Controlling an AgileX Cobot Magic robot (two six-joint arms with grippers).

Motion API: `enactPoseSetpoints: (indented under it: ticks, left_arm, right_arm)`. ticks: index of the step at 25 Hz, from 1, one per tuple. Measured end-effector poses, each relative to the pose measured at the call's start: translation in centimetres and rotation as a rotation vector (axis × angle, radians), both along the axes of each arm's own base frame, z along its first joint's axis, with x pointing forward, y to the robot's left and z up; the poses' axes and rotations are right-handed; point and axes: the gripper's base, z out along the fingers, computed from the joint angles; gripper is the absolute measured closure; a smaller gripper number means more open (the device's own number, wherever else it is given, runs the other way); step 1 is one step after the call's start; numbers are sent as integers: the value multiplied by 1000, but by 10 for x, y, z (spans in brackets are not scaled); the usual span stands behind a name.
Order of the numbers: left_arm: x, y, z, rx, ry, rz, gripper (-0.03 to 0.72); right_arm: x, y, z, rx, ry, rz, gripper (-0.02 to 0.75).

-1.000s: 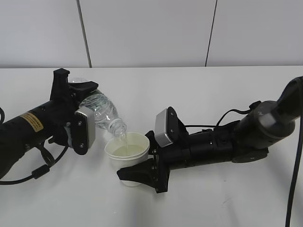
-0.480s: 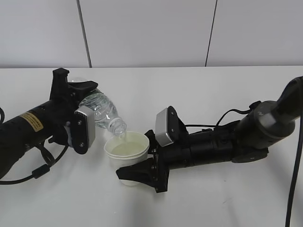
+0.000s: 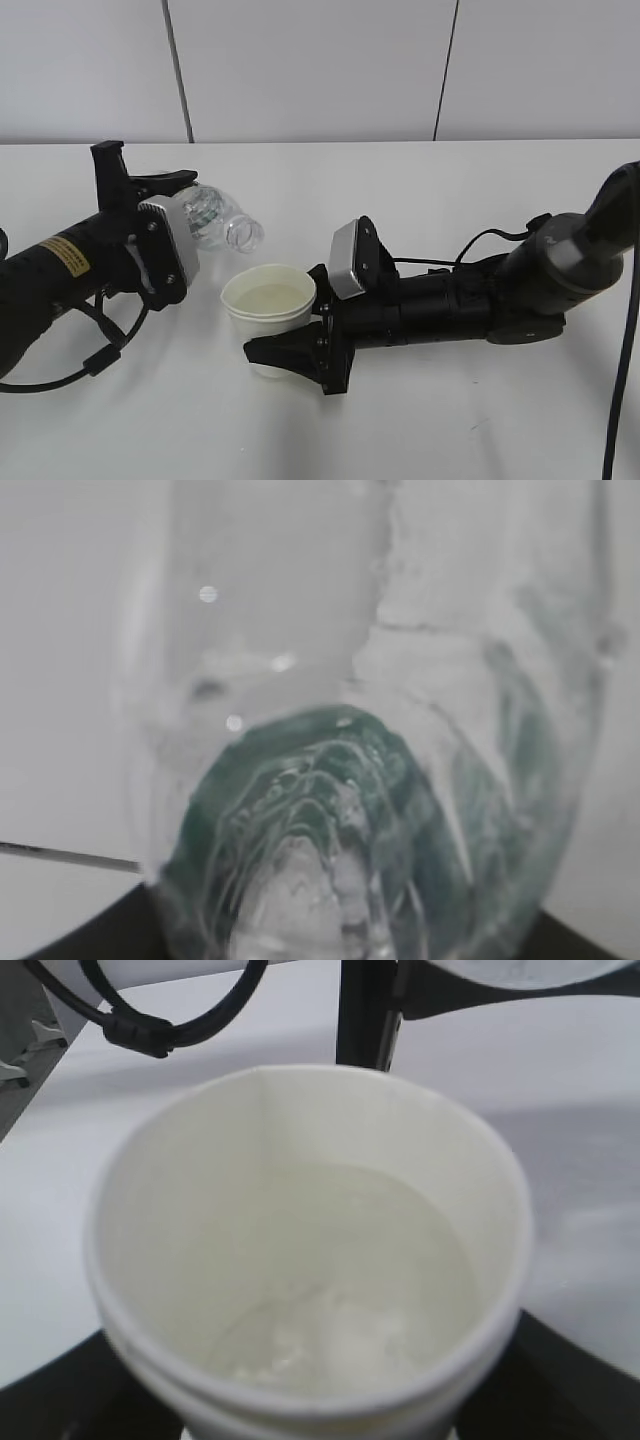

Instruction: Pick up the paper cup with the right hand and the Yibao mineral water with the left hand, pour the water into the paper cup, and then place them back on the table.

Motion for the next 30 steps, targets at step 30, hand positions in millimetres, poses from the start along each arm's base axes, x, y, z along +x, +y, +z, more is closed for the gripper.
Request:
enactPoseSetpoints:
  ticks: [30]
  left_arm:
    - [-13, -15, -7, -803, 724, -20, 356]
  right_arm:
    - [24, -39, 5, 34, -5, -195, 207]
